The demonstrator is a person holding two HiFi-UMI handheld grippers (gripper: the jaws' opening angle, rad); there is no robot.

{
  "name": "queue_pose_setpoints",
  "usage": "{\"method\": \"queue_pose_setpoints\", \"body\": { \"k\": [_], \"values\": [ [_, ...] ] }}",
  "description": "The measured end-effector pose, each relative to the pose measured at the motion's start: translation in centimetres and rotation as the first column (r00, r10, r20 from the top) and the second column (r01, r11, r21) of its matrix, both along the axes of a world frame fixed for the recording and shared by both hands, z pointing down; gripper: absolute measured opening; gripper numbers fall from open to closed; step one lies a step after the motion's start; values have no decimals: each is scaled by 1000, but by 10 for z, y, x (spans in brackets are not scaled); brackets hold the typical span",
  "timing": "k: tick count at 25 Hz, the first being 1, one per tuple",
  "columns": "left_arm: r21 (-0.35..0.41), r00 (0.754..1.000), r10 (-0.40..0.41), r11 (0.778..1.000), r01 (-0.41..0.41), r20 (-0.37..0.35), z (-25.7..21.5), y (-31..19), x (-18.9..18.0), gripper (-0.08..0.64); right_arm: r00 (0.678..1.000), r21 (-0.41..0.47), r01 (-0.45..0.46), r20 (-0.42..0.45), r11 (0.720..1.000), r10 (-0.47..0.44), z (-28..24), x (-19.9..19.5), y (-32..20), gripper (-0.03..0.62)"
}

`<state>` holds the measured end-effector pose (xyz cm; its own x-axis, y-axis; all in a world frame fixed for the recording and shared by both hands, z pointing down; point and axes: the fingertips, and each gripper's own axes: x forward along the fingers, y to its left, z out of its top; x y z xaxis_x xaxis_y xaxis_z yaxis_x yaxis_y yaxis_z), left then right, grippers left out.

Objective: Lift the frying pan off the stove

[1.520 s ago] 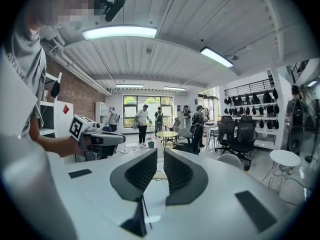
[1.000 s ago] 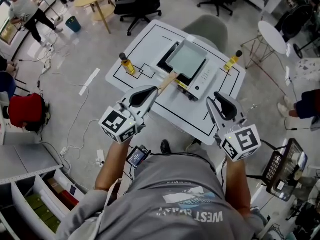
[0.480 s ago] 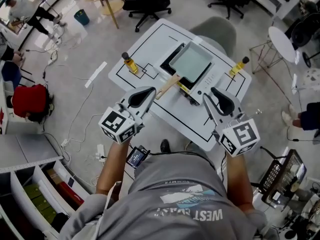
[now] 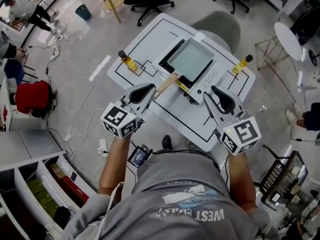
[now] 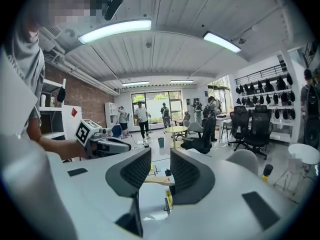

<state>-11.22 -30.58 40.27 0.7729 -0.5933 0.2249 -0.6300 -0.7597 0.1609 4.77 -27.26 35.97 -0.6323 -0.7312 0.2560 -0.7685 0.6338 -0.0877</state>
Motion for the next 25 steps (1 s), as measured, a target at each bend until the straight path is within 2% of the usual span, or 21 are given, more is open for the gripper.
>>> {"method": "queue_pose_setpoints", "body": {
  "k": [9, 18, 21, 25],
  "values": [
    [-53, 999, 15, 999, -12, 47, 30, -25, 17, 47, 1000, -45, -16, 3, 999, 16, 20, 19, -7, 130],
    [-111, 987, 64, 993, -48, 149, 70, -45, 41, 150, 999, -83, -37, 10, 996, 38, 41, 38, -14, 130],
    [-131, 973, 89, 989, -61, 215, 87, -50, 49, 194, 999, -94, -43, 13, 995, 44, 46, 43, -16, 130],
    [-151, 933, 134, 985, -87, 334, 113, -53, 57, 257, 999, -105, -51, 15, 993, 53, 52, 51, -18, 130]
  ]
}}
